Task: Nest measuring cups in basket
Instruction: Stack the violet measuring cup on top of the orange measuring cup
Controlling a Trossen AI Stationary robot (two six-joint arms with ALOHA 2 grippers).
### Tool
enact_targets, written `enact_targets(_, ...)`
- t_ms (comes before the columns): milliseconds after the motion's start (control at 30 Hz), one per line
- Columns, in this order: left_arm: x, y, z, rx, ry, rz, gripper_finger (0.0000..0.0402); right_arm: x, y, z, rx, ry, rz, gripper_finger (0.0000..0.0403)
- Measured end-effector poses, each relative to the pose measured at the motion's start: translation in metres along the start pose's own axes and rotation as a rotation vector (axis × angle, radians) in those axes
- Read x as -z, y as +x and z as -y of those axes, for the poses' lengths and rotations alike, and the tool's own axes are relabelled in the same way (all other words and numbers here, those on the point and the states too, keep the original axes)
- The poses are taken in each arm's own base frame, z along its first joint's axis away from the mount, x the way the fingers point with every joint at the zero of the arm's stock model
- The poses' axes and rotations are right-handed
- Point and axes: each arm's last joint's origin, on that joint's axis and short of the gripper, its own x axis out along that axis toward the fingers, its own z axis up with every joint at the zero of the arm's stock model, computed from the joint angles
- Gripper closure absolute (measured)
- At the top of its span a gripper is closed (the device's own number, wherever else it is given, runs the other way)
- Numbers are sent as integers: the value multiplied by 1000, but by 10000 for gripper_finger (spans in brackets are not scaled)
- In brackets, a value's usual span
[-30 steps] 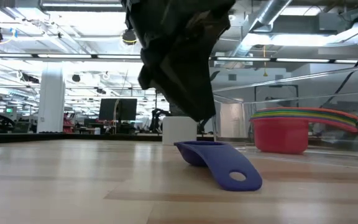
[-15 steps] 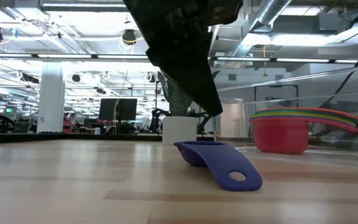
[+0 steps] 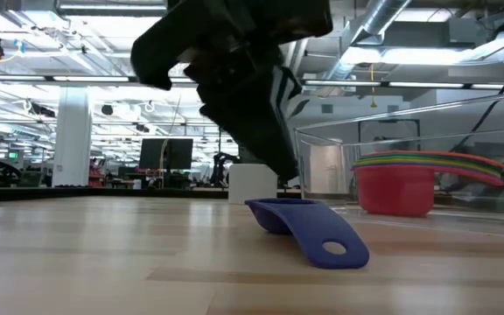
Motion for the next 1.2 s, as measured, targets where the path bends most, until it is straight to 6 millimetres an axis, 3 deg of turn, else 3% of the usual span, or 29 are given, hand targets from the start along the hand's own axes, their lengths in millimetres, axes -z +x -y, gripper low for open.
enact_targets(400, 6, 11, -12, -13, -16, -22, 402, 0, 0, 0, 0, 0, 0, 281)
enact_targets(700, 4, 10, -11, 37, 18, -5, 401, 0, 0, 0, 2, -1, -1, 281)
enact_targets(967, 7, 23, -9, 43, 31, -18, 401, 0, 0, 1, 10, -7, -3, 281)
enact_targets(1200, 12, 29, -8, 46, -59, -55, 401, 0, 0, 1, 10, -8, -4, 281)
